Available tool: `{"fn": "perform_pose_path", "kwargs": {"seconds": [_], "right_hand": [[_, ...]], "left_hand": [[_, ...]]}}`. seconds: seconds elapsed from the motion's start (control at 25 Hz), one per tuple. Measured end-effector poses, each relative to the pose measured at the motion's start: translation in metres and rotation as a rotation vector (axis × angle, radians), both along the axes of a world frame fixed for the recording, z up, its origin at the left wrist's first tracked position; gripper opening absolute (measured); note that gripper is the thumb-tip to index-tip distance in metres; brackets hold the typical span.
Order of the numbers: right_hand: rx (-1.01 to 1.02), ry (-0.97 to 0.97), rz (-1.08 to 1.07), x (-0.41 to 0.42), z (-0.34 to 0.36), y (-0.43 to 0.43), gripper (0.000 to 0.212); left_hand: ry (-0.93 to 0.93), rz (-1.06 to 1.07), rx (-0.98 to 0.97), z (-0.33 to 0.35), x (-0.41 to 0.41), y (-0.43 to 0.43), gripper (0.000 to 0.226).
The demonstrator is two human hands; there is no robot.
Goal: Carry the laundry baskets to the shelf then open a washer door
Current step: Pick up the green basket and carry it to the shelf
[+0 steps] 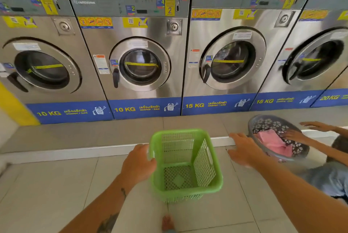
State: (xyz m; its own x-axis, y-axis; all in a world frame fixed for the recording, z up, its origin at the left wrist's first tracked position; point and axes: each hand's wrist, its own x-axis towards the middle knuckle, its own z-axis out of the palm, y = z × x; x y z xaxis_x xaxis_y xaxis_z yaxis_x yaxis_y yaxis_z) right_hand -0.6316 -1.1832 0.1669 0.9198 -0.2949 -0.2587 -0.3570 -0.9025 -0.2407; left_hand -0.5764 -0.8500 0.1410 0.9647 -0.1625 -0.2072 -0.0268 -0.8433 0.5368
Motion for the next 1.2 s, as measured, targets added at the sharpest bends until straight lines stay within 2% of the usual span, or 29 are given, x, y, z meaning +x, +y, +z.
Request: {"fn": "perform_pose_path", "kwargs": {"seconds": [0.2, 0.36, 0.48, 0.64, 0.8, 1.0, 1.2], "right_hand": [[0.013, 0.190, -0.041, 0.082, -0.067, -0.025, 0.071], [0.075, 0.262, -0.058, 0.128, -0.134, -0.035, 0.072], [0.092, 0.266, -0.067, 0.157, -0.203, -0.042, 0.074], [0.074, 0.283, -0.101, 0.181, -0.303, -0.047, 0.088], [-0.060, 0.277, -0.043, 0.185, -0.375, -0.047, 0.102], [-0.123, 0.256, 0.033, 0.179, -0.381, -0.056, 0.109], [-0.124, 0.164, 0.092, 0.183, -0.300, -0.061, 0.102]], "left_hand": [[0.105, -0.051, 0.144, -0.064, 0.087, -0.022, 0.069], [0.149, -0.099, 0.296, -0.131, 0.137, -0.030, 0.075], [0.144, -0.113, 0.370, -0.201, 0.158, -0.037, 0.078], [0.172, -0.107, 0.439, -0.298, 0.176, -0.043, 0.089], [0.138, -0.080, 0.399, -0.363, 0.181, -0.045, 0.105], [0.084, -0.034, 0.293, -0.365, 0.178, -0.047, 0.103], [0.043, 0.086, 0.164, -0.291, 0.163, -0.041, 0.096]]}}
